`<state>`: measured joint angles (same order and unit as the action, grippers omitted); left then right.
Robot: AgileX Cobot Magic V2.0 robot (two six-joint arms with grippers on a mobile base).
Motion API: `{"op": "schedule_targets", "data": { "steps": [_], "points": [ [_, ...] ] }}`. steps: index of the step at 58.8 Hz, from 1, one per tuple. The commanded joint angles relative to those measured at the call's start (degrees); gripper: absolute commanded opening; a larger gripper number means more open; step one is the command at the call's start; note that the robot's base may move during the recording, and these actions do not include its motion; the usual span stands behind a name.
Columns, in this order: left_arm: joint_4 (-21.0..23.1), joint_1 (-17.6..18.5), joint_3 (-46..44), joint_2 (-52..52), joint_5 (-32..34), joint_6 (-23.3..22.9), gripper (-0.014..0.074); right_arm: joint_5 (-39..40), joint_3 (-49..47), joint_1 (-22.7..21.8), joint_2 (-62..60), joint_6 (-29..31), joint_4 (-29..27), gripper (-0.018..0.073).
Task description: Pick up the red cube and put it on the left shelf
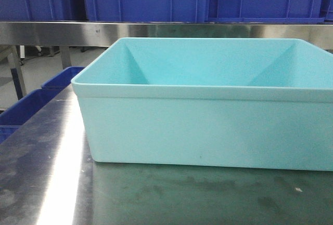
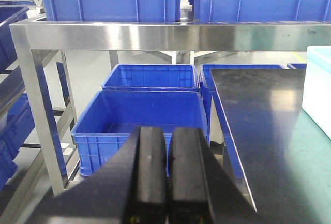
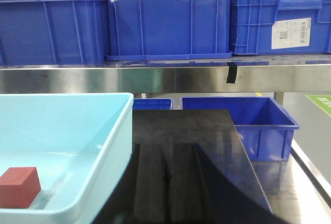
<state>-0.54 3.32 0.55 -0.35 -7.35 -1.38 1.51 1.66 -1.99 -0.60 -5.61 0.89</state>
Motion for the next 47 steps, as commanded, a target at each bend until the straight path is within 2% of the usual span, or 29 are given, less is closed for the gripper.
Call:
{"op": "schedule_targets", "data": {
  "steps": [1,38,47],
  "points": [
    [0.5,0.2,1.3,-0.8,5.0,0.0,0.0102,4.8,-1.0,-0.4,-1.2,0.4,0.1,0.0056],
    [0.2,0.2,1.3,-0.8,5.0,0.0,0.0102,6.8,-1.0,-0.4,-1.2,0.4,0.1,0.0056],
    [0.5,0.2,1.3,-0.8,5.0,0.0,0.0102,7.4,-4.0,-0.3,0.5,0.3,0.0,0.0056]
  ]
}}
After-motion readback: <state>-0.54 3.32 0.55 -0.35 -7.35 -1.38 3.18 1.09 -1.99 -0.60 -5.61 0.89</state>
